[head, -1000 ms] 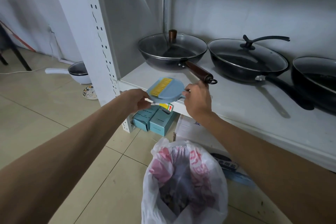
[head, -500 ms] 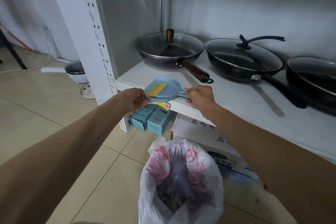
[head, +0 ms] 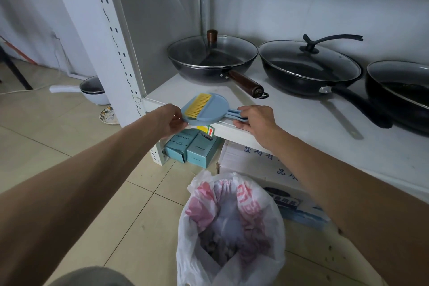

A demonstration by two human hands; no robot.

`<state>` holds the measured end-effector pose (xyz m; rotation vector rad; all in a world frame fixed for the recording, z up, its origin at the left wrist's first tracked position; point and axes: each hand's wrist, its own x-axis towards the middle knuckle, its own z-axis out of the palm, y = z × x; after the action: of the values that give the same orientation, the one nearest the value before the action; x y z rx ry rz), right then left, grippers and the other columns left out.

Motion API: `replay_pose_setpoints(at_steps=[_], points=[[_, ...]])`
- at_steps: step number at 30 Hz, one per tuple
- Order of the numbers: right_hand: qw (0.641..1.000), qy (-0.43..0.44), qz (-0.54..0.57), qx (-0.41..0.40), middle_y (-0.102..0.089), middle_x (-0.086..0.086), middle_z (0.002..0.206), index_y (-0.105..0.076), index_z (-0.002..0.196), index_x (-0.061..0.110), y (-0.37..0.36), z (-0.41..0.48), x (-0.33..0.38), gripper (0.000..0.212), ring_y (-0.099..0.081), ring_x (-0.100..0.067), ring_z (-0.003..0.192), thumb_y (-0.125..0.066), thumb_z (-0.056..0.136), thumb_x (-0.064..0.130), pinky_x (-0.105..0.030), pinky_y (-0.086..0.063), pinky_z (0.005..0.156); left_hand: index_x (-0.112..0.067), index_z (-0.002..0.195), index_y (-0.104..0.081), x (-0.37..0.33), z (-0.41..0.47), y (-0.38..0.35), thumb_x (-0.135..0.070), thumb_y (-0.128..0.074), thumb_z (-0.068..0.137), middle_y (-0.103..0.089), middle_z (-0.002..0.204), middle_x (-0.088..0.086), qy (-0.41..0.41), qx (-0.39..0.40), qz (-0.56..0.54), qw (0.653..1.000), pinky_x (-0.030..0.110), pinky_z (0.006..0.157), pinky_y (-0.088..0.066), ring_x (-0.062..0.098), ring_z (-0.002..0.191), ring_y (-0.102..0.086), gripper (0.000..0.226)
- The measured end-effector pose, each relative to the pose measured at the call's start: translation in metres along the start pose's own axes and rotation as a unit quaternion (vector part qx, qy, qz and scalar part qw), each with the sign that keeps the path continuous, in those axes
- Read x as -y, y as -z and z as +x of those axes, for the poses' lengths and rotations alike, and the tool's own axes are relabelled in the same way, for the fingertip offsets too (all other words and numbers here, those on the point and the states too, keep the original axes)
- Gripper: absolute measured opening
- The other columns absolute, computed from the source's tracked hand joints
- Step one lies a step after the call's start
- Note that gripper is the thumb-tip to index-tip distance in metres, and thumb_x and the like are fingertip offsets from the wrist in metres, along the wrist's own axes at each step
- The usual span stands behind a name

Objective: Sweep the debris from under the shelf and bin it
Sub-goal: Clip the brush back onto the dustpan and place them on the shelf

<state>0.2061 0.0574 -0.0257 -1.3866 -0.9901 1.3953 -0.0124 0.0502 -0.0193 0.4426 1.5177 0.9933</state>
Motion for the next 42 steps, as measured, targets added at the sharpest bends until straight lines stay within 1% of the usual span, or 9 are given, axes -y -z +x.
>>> replay_pose_setpoints(at_steps=[4,12,21,25,30,32,34,37,42], points=[[0.998,-0.012,0.045,-0.033,-0.066,-0.015,0.094,-0.068,0.096,-0.002,0.003,0.001,-0.002,0.013,-0.069,-0.028,0.080,-0.063,0.084,-0.005,-0.033,-0.059,0.084,0.002,0.085,-0.052,0.002,-0.001,-0.003,0.000,-0.045,0.094,-0.059,0.070,0.013,-0.012,0.002,-0.013,1.000,0.023,0.045,-0.055,0.019,0.064,-0.059,0.011],[0.998,-0.009,0.060,-0.005,-0.067,-0.008,0.096,-0.065,0.107,-0.009,0.006,0.005,-0.007,0.023,-0.069,-0.020,0.076,-0.064,0.084,-0.008,-0.030,-0.058,0.085,-0.001,0.115,-0.056,0.006,0.001,-0.004,-0.025,-0.053,0.097,-0.067,0.084,0.014,0.004,-0.001,-0.031,1.000,0.027,0.047,-0.058,0.021,0.070,-0.067,0.030],[0.998,-0.054,0.043,-0.006,-0.068,-0.019,0.092,-0.065,0.100,-0.003,0.009,0.006,0.000,0.014,-0.071,-0.027,0.079,-0.057,0.088,-0.006,-0.032,-0.061,0.075,-0.005,0.087,-0.050,0.008,0.001,-0.004,-0.010,-0.047,0.100,-0.063,0.084,0.012,0.010,0.000,-0.004,1.000,0.020,0.052,-0.055,0.018,0.069,-0.063,0.015],[0.996,-0.072,0.057,0.001,-0.069,-0.018,0.096,-0.067,0.100,-0.004,0.010,0.005,0.001,0.016,-0.070,-0.026,0.082,-0.063,0.085,-0.007,-0.029,-0.061,0.069,-0.003,0.084,-0.050,0.009,0.002,-0.004,-0.005,-0.045,0.101,-0.062,0.080,0.013,-0.001,-0.007,0.000,1.000,0.022,0.043,-0.054,0.018,0.043,-0.065,0.018],[0.994,-0.079,0.065,0.028,-0.069,-0.019,0.103,-0.066,0.108,-0.006,0.013,0.003,0.003,0.025,-0.068,-0.024,0.085,-0.064,0.083,-0.009,-0.029,-0.060,0.073,0.000,0.089,-0.049,0.008,-0.001,-0.003,-0.005,-0.046,0.102,-0.066,0.070,0.014,-0.004,0.008,0.029,1.000,0.025,0.041,-0.053,0.018,0.067,-0.061,0.014],[0.994,-0.084,0.061,0.020,-0.069,-0.019,0.102,-0.066,0.107,-0.006,0.013,0.004,0.005,0.025,-0.069,-0.024,0.086,-0.065,0.083,-0.007,-0.029,-0.060,0.071,0.000,0.096,-0.050,0.008,0.003,-0.004,-0.006,-0.045,0.103,-0.062,0.081,0.013,-0.012,0.004,0.016,1.000,0.024,0.038,-0.053,0.019,0.056,-0.065,0.011],[0.996,-0.082,0.039,0.004,-0.070,-0.017,0.098,-0.065,0.104,-0.004,0.012,0.005,0.007,0.024,-0.071,-0.025,0.084,-0.071,0.081,0.001,-0.030,-0.061,0.070,-0.003,0.087,-0.052,0.008,0.003,-0.006,-0.006,-0.046,0.103,-0.065,0.066,0.010,-0.025,-0.003,0.022,0.999,0.020,0.036,-0.051,0.012,0.035,-0.060,0.017],[0.999,-0.043,-0.011,-0.002,-0.071,-0.015,0.096,-0.065,0.102,0.000,0.012,0.008,0.006,0.031,-0.069,-0.022,0.077,-0.079,0.075,0.008,-0.031,-0.061,0.075,-0.006,0.077,-0.048,0.004,0.007,-0.007,-0.006,-0.045,0.103,-0.055,0.033,0.001,-0.051,-0.022,0.035,0.998,0.021,0.047,-0.055,0.007,0.027,-0.054,0.026],[0.997,0.035,-0.066,-0.017,-0.067,-0.021,0.102,-0.061,0.106,0.000,0.016,0.013,0.001,0.042,-0.074,-0.028,0.082,-0.080,0.069,-0.004,-0.033,-0.061,0.074,-0.004,0.081,-0.052,0.000,0.023,-0.001,-0.014,-0.049,0.102,-0.058,0.036,-0.002,-0.067,-0.030,0.033,0.997,0.027,0.074,-0.057,0.012,0.049,-0.065,0.023]])
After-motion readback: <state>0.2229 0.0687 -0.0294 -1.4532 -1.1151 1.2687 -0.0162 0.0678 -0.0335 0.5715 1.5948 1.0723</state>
